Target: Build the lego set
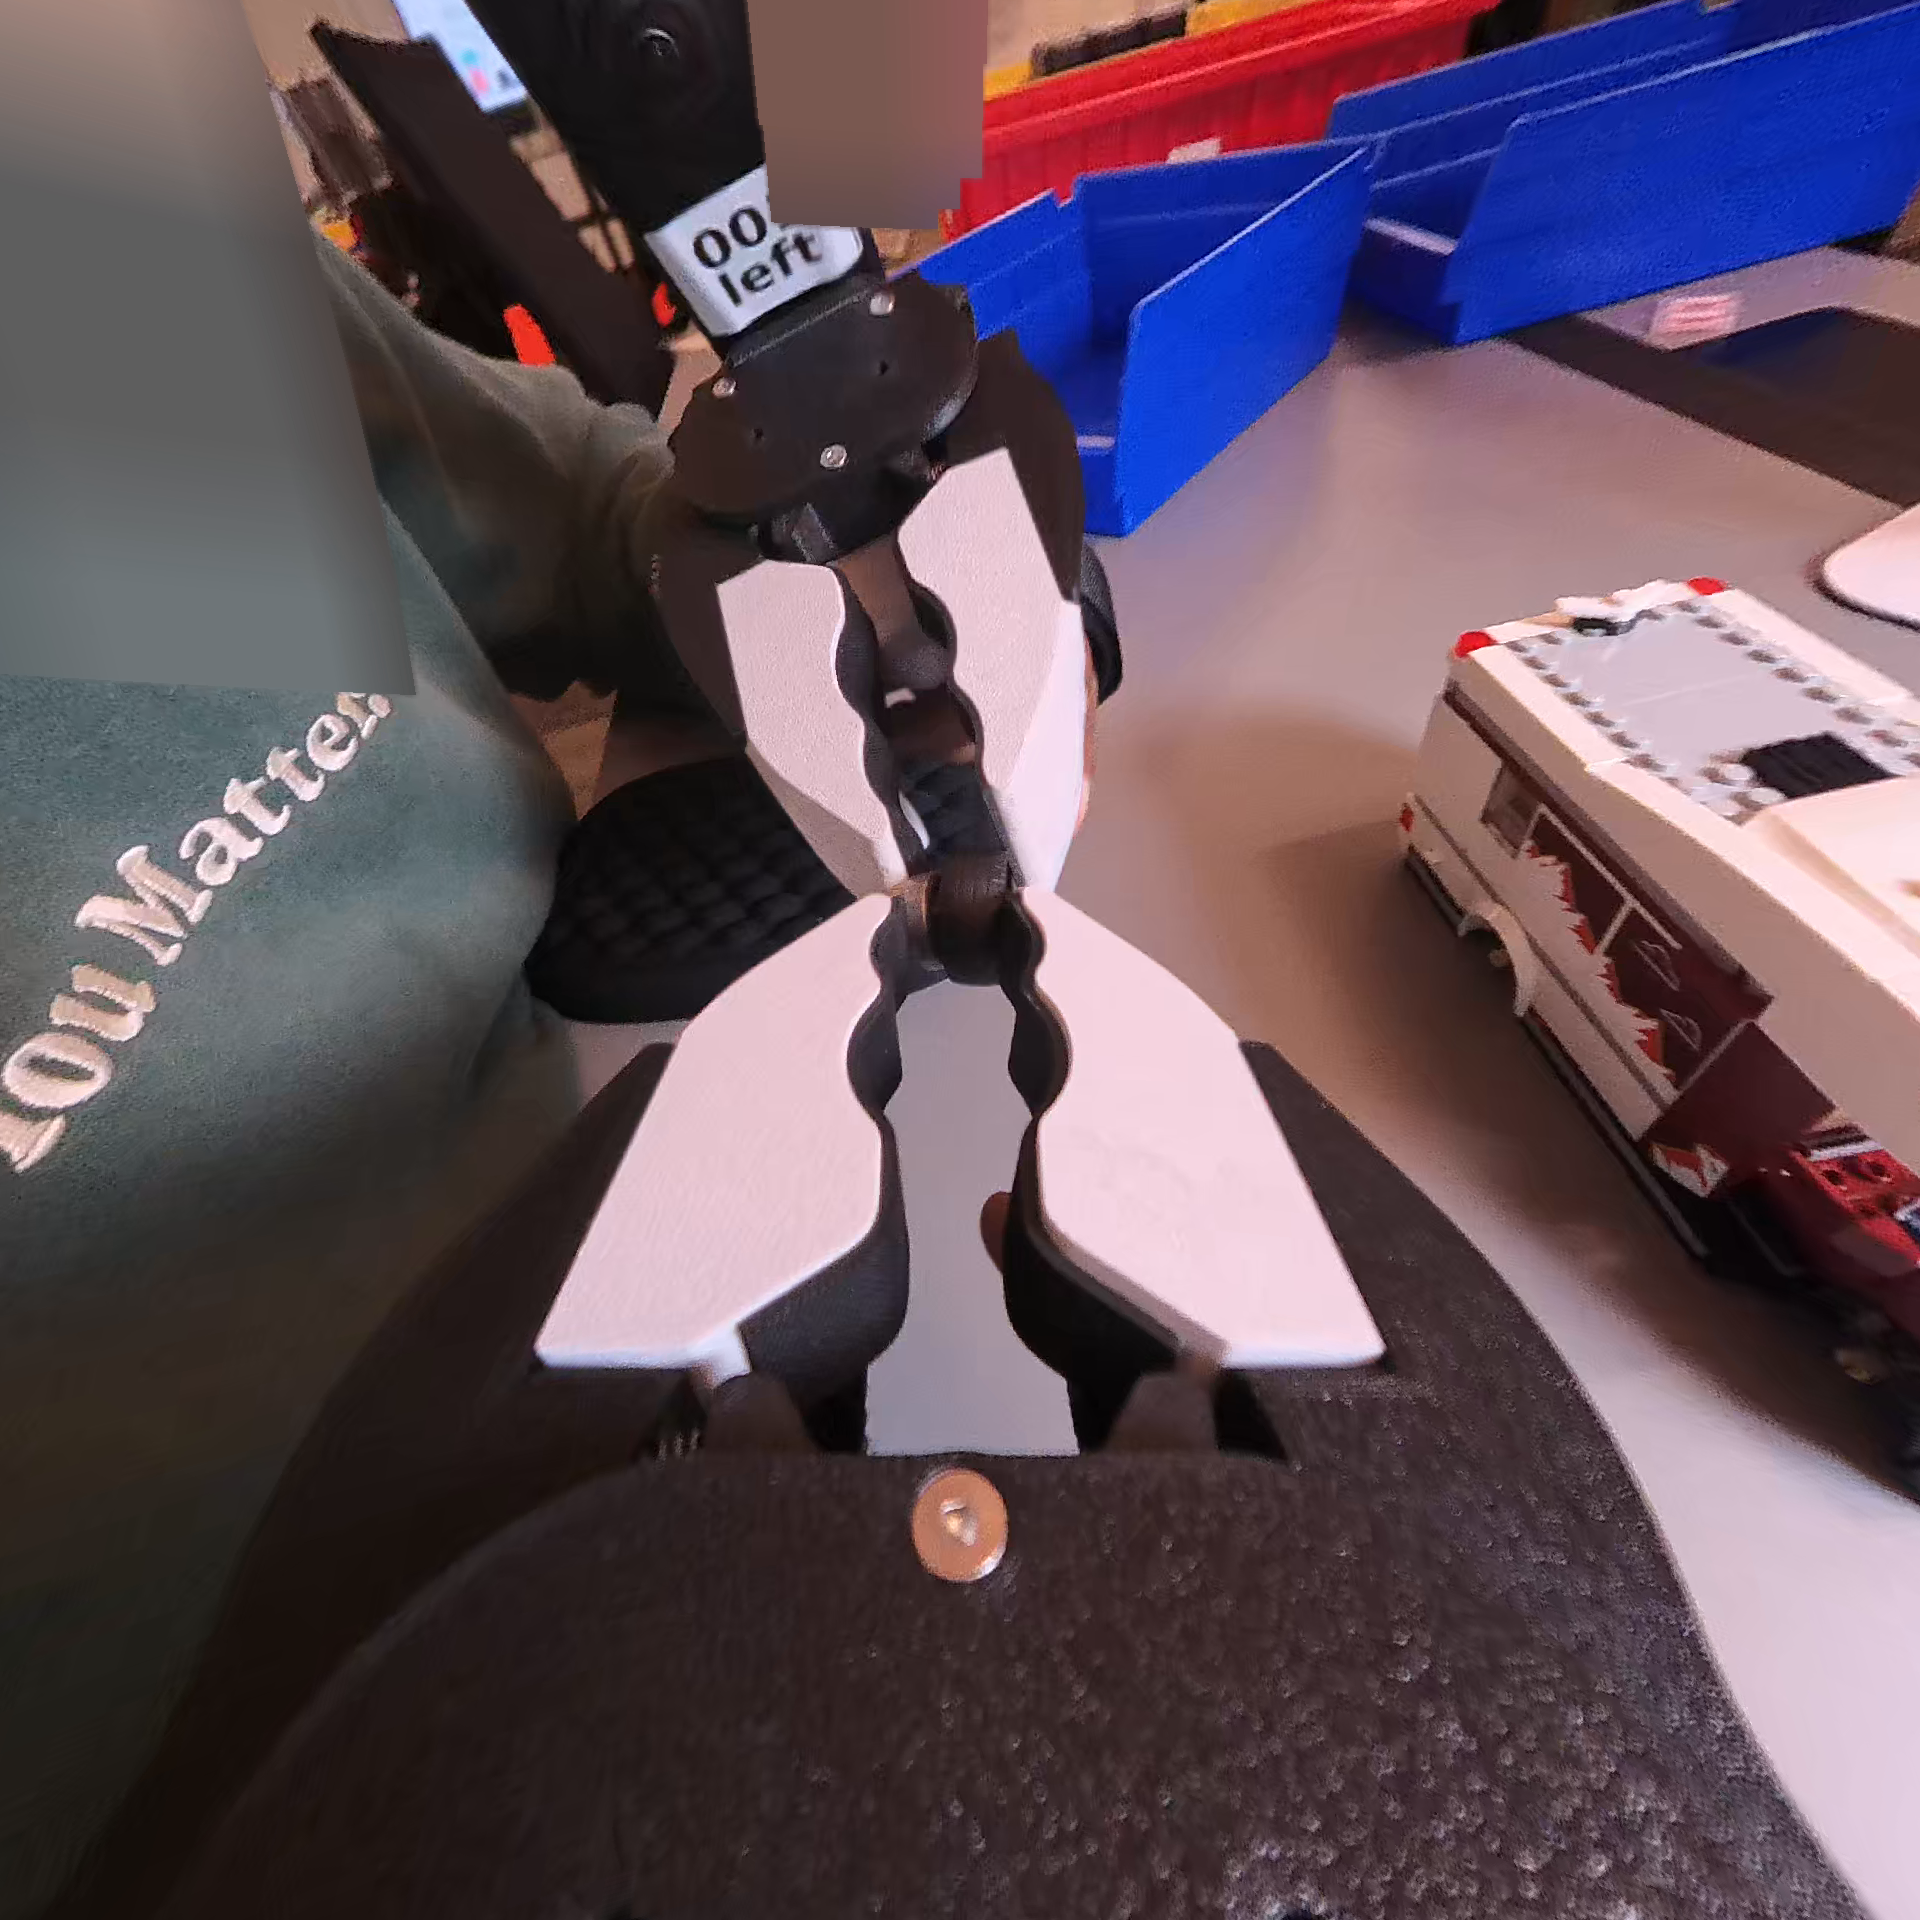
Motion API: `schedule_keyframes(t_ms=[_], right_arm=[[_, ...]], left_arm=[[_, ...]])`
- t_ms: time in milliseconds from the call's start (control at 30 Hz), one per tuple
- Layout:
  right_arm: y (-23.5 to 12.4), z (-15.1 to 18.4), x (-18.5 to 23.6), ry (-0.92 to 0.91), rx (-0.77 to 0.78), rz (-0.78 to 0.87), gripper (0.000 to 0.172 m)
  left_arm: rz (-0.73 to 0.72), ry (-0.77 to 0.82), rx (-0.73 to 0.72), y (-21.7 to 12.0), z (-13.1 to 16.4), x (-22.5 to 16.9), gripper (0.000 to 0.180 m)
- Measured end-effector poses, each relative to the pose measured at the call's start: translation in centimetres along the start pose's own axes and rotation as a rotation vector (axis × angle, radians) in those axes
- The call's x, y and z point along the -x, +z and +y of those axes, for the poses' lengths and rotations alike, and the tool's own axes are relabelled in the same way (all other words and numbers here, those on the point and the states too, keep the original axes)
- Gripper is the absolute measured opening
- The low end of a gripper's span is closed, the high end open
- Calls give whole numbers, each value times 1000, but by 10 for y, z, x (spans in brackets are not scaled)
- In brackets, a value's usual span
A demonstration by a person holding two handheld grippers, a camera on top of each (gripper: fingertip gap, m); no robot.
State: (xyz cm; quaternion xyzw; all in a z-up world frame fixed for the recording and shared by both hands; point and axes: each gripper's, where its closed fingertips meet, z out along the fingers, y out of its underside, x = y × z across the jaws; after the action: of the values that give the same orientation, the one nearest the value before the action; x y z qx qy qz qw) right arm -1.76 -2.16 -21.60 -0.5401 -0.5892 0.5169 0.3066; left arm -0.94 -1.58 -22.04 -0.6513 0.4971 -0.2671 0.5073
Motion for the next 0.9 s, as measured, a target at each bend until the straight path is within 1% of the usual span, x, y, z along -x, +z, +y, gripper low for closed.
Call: schedule_keyframes(t_ms=[67,200,300,467,500,733,833,900], right_arm=[[0,1,-3,1,-27,29,17],[1,10,-7,-13,-20,58,16],[2,11,-13,-48,-15,92,16],[6,25,-22,25,52,101,15],[7,27,-23,39,57,97,14],[9,33,-18,91,106,10,14],[10,37,-19,119,121,12,14],[10,36,-21,113,115,28,14]], left_arm=[[16,-72,-9,2,3,2,17],[65,-188,-1,7,13,0,16],[127,-350,-9,9,16,2,16],[187,-531,44,14,32,4,16],[190,-542,54,15,34,5,17],[131,-287,98,14,37,3,19],[57,-144,148,15,41,5,17],[28,-123,169,15,43,7,17]])
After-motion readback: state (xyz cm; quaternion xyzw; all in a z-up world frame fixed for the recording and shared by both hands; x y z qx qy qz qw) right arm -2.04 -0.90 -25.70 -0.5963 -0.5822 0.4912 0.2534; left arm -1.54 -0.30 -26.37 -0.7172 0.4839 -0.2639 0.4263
